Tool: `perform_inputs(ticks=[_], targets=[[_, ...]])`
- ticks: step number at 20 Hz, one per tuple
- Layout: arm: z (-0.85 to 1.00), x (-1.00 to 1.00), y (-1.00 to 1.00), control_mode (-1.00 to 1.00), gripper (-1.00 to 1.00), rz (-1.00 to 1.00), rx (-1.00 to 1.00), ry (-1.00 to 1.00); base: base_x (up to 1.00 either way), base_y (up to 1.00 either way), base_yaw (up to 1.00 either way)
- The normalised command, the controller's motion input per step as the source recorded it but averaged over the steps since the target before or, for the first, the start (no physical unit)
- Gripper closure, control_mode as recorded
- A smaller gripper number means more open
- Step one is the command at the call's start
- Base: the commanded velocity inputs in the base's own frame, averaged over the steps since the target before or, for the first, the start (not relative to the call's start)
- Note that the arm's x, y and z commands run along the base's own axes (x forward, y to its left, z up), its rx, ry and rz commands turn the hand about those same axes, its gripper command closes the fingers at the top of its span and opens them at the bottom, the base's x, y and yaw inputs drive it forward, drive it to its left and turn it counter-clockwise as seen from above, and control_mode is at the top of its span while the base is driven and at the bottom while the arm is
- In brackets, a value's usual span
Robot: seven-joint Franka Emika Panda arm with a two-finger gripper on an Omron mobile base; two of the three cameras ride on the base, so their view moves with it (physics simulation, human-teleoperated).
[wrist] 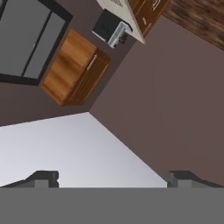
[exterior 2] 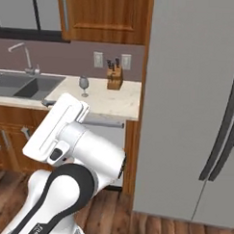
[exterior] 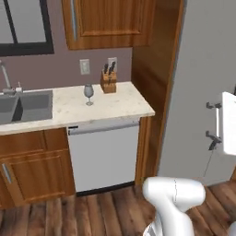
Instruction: Retrieve the wine glasses from the counter and place one next to each plate.
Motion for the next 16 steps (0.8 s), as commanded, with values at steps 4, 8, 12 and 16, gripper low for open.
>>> perform_inputs(ticks=[4, 8, 12, 16], targets=[[0.00, 0.00, 0.00, 1.00, -1.00, 0.00, 0.00, 0.00, 1.00, 1.00, -0.10], [0.00, 0.00, 0.00, 1.00, -1.00, 0.00, 0.00, 0.00, 0.79, 1.00, 0.00], [0.00, 0.00, 0.00, 1.00, -1.00, 0.00, 0.00, 0.00, 0.19, 0.79, -0.19], [0.00, 0.00, 0.00, 1.00, -1.00, 0.00, 0.00, 0.00, 0.13, 0.69, -0.35]])
